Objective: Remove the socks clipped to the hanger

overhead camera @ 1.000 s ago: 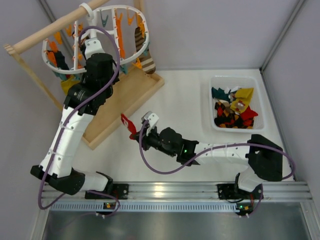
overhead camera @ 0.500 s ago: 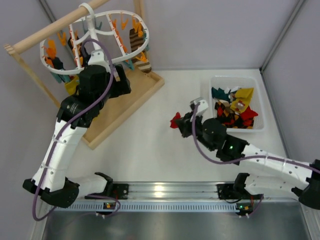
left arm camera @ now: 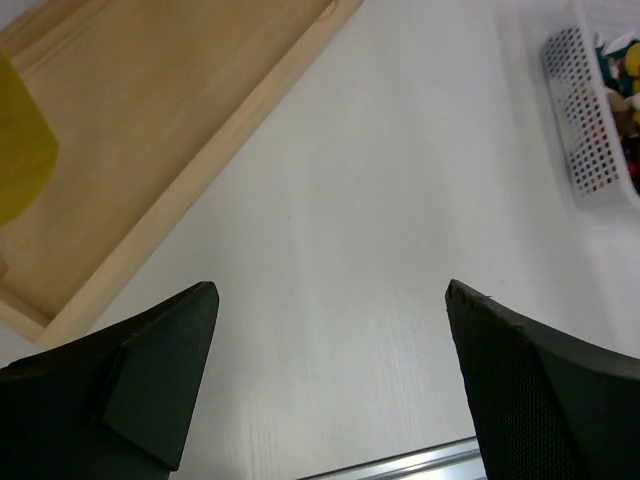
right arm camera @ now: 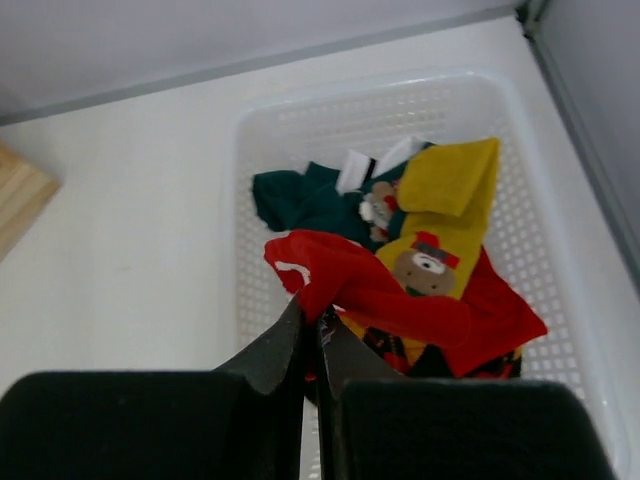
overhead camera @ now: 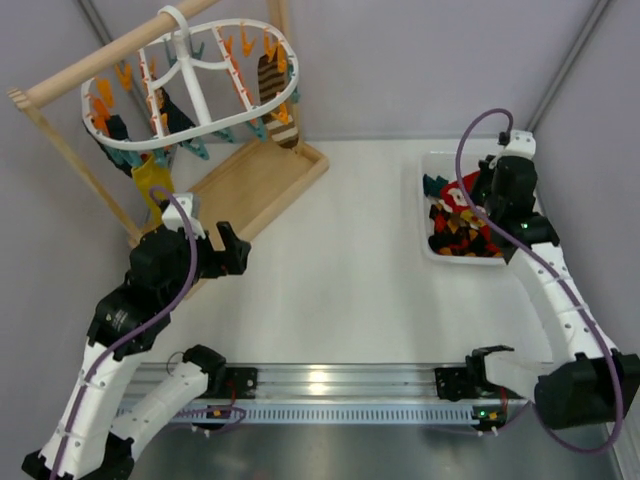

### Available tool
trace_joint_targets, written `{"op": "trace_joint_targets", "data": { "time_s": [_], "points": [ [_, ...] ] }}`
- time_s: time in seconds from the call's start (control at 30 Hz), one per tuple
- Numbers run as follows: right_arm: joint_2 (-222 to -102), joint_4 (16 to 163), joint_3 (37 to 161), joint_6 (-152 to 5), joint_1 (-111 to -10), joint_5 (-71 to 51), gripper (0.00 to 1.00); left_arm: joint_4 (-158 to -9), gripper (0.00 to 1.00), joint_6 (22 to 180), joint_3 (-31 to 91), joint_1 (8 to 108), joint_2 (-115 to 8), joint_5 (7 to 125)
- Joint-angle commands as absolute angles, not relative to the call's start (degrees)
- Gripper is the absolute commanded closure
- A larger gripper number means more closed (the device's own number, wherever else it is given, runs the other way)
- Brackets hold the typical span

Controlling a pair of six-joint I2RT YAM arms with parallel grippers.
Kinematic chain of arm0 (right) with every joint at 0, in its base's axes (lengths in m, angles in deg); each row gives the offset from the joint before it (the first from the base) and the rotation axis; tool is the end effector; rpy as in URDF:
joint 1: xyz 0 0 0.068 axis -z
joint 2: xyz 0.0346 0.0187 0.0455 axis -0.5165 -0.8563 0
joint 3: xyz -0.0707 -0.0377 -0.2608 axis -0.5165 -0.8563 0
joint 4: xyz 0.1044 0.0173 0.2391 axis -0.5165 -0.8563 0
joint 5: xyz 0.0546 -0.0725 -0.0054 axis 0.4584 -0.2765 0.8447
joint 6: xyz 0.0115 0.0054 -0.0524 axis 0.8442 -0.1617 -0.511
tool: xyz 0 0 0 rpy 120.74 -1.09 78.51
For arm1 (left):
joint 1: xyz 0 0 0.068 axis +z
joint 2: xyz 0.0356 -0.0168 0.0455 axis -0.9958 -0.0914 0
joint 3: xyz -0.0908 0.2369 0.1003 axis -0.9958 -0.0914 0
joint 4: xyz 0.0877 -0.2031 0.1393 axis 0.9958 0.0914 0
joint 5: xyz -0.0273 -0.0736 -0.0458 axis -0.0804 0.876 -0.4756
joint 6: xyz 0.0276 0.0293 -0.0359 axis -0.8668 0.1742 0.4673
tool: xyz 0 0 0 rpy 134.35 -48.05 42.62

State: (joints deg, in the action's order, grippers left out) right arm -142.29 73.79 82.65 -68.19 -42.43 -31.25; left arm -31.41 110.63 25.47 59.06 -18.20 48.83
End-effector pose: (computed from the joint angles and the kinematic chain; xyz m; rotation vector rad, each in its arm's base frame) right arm 0.2400 0.0393 0.3625 0.1830 1.8704 0.0546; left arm 0.1022 -0.0429 0.4073 -0.0198 1.9844 -0.3741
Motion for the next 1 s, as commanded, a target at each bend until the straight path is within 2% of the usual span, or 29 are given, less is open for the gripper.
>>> {"op": "trace_joint_targets", "data": {
  "time_s": [0.0,0.13,0.2,0.23,0.33,0.37,0.4,0.57,0.67,0.77,0.83,0.97],
  "points": [
    [-149.7,71.3,87.0,-69.7,-35.7,-26.4,1.00,-32.3,0.01,110.7,18.1,58.9,-14.9,45.9],
    [-158.8,71.4,90.1,-69.2,-30.8,-23.8,0.98,-32.7,0.01,112.6,15.3,59.0,-11.1,40.6],
    [-163.0,71.5,91.4,-68.6,-29.4,-22.9,0.62,-33.8,0.01,113.3,14.3,58.9,-8.5,38.6],
    [-164.3,70.3,92.1,-68.5,-29.3,-22.2,0.40,-34.2,0.01,114.0,13.9,58.9,-7.8,37.5],
    [-166.3,68.4,93.5,-69.0,-29.4,-21.8,0.29,-34.6,0.01,114.5,12.8,59.0,-6.2,35.1],
    [-165.7,67.9,92.7,-69.2,-29.4,-22.2,0.10,-34.8,0.01,115.1,12.5,58.9,-5.9,34.7],
    [-163.2,67.6,92.1,-69.5,-29.5,-22.4,0.02,-35.5,0.01,115.6,11.3,58.9,-5.1,34.4],
    [-148.6,68.5,87.8,-69.3,-32.8,-21.4,0.01,-37.4,0.01,117.3,7.8,58.9,-1.7,33.7],
    [-143.5,72.7,83.5,-66.6,-35.2,-12.7,0.01,-37.9,0.01,118.0,6.9,58.9,-1.2,33.9],
    [-135.4,89.4,72.7,-56.7,-35.2,11.1,0.01,-37.9,0.01,118.5,6.3,58.9,-1.0,33.3],
    [-133.3,104.3,67.5,-47.1,-35.2,15.5,0.01,-37.9,0.01,118.6,6.2,59.0,-1.0,32.8],
    [-130.9,112.9,59.4,-38.4,-35.2,17.6,0.00,-37.9,0.01,119.0,5.8,59.0,-0.7,32.1]
  ]
}}
